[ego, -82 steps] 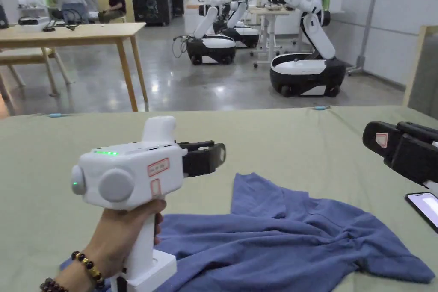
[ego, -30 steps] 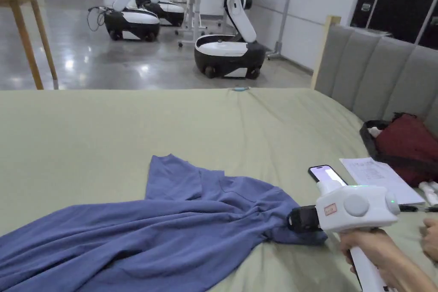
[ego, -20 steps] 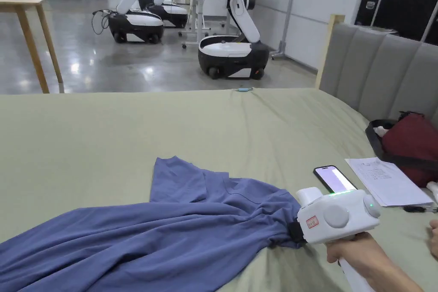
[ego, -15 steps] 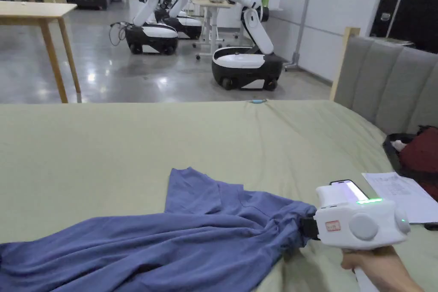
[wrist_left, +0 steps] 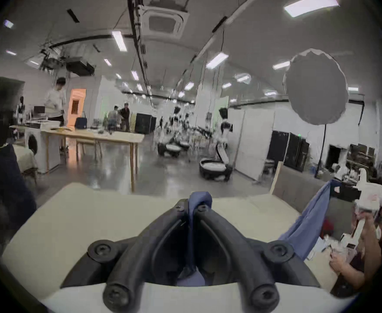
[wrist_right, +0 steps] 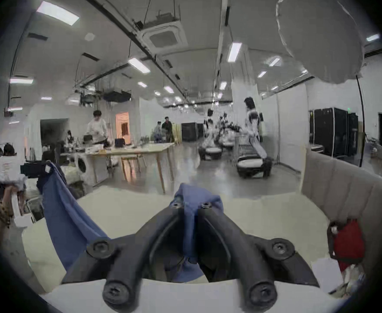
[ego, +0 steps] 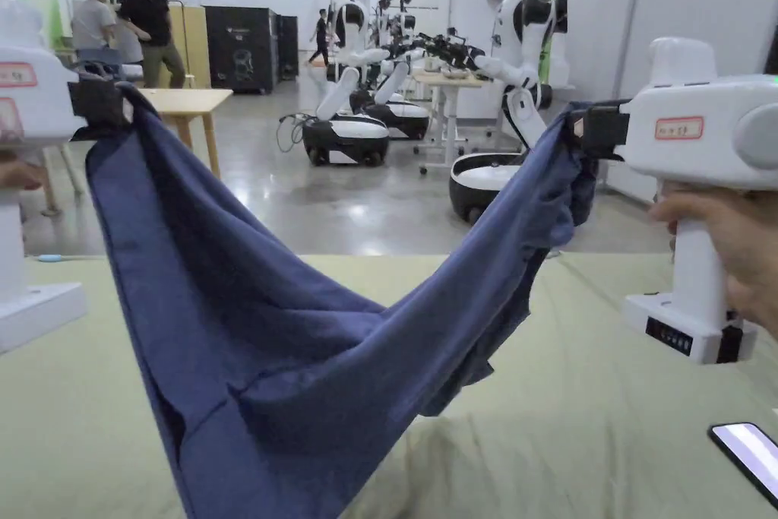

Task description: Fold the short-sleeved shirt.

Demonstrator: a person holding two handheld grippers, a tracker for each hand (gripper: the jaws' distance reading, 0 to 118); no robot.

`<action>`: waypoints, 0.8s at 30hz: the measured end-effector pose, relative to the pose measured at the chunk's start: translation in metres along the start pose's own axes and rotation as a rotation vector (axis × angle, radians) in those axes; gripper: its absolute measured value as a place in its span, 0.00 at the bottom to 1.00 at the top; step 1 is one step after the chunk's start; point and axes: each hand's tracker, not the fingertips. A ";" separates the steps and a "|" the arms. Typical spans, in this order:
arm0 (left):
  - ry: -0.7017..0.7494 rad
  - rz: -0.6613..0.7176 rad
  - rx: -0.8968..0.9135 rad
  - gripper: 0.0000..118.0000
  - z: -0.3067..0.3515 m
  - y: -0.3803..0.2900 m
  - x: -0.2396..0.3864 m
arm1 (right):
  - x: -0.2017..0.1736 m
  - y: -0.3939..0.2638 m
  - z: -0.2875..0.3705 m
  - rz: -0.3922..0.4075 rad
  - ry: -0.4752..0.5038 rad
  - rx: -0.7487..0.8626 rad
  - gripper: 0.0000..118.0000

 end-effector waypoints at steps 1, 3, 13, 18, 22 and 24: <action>-0.006 0.014 0.014 0.00 -0.007 0.020 -0.002 | 0.001 0.019 -0.010 -0.003 0.003 0.003 0.07; 0.021 0.033 0.067 0.00 -0.018 0.051 -0.004 | 0.002 0.051 -0.029 -0.019 -0.042 0.025 0.07; 0.146 -0.052 0.095 0.00 -0.093 0.073 -0.030 | 0.022 0.106 -0.100 -0.085 -0.147 -0.083 0.07; 0.120 -0.069 0.083 0.00 -0.108 0.055 -0.021 | 0.020 0.089 -0.112 -0.040 -0.175 -0.094 0.07; 0.107 -0.099 0.080 0.00 -0.108 0.038 -0.016 | 0.025 0.073 -0.114 -0.059 -0.162 -0.101 0.07; 0.099 -0.096 0.070 0.00 -0.108 0.026 -0.017 | 0.030 0.061 -0.116 -0.072 -0.146 -0.109 0.07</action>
